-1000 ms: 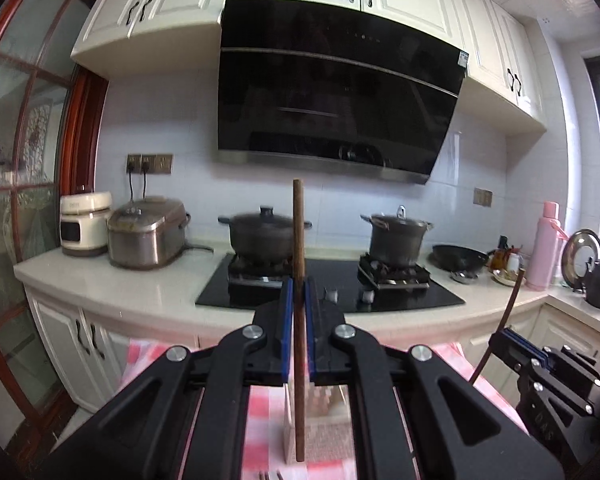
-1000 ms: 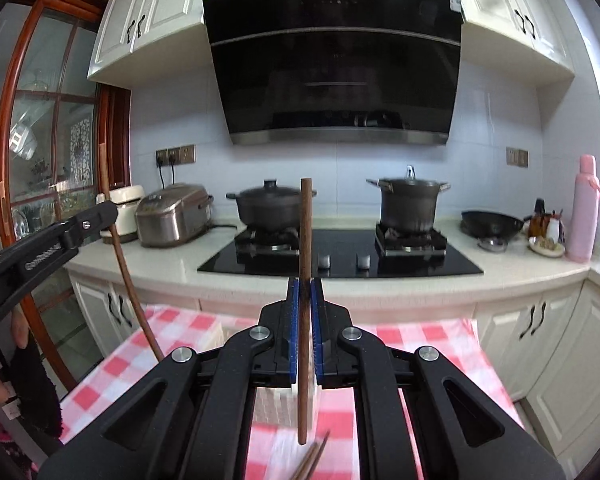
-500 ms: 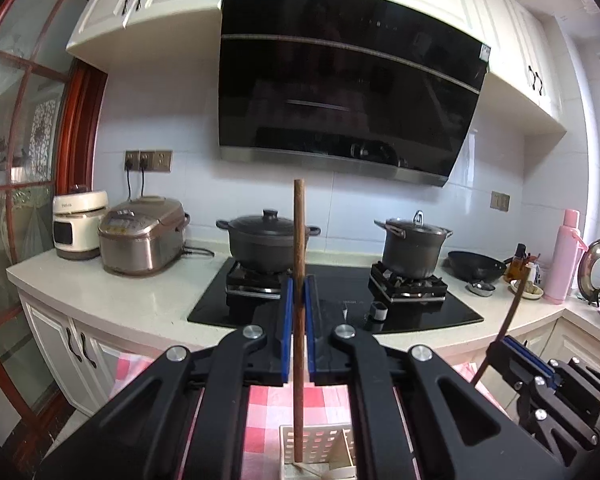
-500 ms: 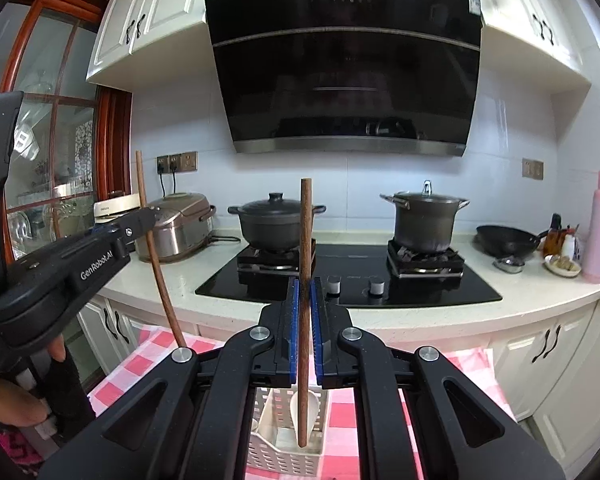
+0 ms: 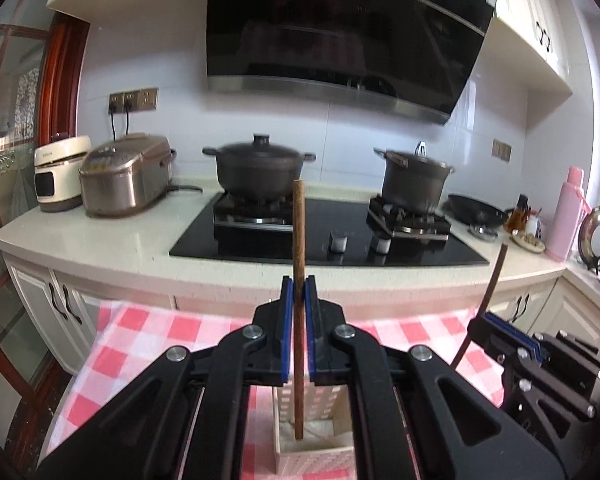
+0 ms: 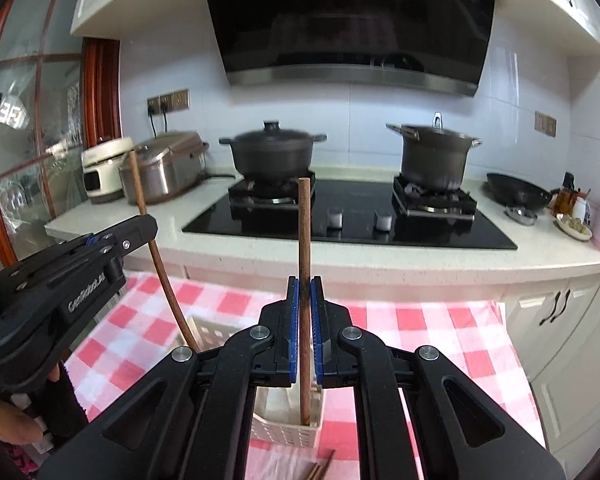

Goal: Organize utensils
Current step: 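Lower the chopsticks into the caddy and open both grippers, then withdraw both grippers from the caddy and move them to the table chopsticks, then close the right gripper on a wooden chopstick while the left gripper grasps another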

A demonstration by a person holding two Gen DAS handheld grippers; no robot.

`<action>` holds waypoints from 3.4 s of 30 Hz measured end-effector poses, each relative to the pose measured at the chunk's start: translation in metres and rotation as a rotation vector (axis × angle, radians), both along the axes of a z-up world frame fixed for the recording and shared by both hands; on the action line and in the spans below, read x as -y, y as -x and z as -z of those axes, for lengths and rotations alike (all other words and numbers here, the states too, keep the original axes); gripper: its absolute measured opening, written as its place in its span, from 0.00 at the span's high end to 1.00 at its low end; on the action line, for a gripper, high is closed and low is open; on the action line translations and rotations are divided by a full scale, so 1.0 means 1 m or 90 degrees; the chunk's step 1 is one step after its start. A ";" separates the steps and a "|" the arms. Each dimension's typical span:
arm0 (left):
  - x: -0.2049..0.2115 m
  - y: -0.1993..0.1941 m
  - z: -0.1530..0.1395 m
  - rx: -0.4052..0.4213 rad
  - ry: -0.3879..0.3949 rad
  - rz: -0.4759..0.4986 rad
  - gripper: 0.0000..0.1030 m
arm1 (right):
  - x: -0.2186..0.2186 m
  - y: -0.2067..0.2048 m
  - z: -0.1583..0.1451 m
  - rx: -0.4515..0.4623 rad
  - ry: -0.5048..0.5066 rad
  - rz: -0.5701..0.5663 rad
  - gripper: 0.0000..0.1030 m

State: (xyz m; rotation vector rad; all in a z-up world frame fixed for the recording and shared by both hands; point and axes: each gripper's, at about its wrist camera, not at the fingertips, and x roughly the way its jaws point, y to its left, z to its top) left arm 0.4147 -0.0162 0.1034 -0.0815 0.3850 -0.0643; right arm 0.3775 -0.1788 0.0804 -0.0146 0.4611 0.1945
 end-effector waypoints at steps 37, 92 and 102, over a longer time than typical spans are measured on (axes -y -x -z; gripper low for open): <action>-0.046 0.080 0.050 0.001 -0.028 -0.076 0.06 | 0.050 0.039 0.075 -0.084 -0.080 0.008 0.68; -0.081 0.175 0.187 -0.190 -0.004 -0.088 0.05 | 0.028 0.054 0.199 -0.285 0.025 0.113 0.94; -0.059 0.141 0.203 -0.266 -0.021 -0.038 0.28 | 0.050 0.079 0.196 -0.256 -0.023 0.099 0.94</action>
